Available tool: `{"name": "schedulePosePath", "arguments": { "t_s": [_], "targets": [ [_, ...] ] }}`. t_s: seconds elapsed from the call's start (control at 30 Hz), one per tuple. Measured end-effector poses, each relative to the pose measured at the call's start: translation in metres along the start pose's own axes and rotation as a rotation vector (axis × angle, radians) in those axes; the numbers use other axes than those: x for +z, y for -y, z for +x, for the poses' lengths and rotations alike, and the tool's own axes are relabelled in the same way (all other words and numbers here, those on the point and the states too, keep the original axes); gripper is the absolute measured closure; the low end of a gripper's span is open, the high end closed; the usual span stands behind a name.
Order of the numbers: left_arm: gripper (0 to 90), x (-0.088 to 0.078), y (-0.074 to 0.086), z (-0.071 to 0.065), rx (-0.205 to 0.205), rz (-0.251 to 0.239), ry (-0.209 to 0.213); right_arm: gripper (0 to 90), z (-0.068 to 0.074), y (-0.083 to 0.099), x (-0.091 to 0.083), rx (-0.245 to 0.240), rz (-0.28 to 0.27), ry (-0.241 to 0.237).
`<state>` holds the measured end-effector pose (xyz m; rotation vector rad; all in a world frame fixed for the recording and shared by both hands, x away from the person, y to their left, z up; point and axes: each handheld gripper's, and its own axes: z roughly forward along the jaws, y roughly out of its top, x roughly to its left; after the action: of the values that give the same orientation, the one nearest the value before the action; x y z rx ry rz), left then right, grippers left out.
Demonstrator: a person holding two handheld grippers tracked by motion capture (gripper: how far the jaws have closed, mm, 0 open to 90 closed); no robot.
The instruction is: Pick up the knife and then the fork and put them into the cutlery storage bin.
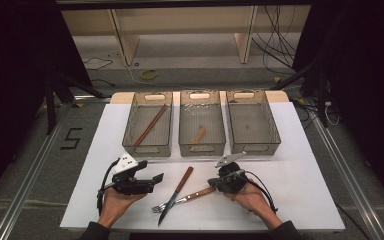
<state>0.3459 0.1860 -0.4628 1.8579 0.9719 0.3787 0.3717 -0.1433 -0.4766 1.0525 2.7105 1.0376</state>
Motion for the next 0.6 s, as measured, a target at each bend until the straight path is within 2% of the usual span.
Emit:
{"name": "schedulePosePath", "arguments": {
  "t_s": [0.07,0.13,0.27,0.3,0.47,0.6],
  "targets": [
    [20.2,0.000,0.000,0.000,0.001,0.000,-0.001,90.0,0.001,0.000,-0.001,0.010,0.010,-0.002],
    [20.2,0.000,0.000,0.000,0.000,-0.001,-0.002,90.0,0.001,0.001,-0.001,-0.005,0.009,0.002],
    [20.2,0.000,0.000,0.000,0.003,-0.003,-0.005,90.0,0.002,-0.001,-0.001,-0.001,0.011,0.005],
    [20.2,-0.001,0.000,0.000,0.003,-0.004,-0.006,90.0,0.002,-0.001,-0.001,-0.007,-0.007,0.013],
    [20.2,-0.001,0.000,0.000,0.003,-0.007,-0.007,90.0,0.001,-0.018,0.003,-0.014,-0.063,0.024],
    [20.2,-0.001,0.000,0.001,0.000,-0.012,-0.009,90.0,0.002,-0.036,0.013,-0.025,-0.075,0.020]
  ]
}}
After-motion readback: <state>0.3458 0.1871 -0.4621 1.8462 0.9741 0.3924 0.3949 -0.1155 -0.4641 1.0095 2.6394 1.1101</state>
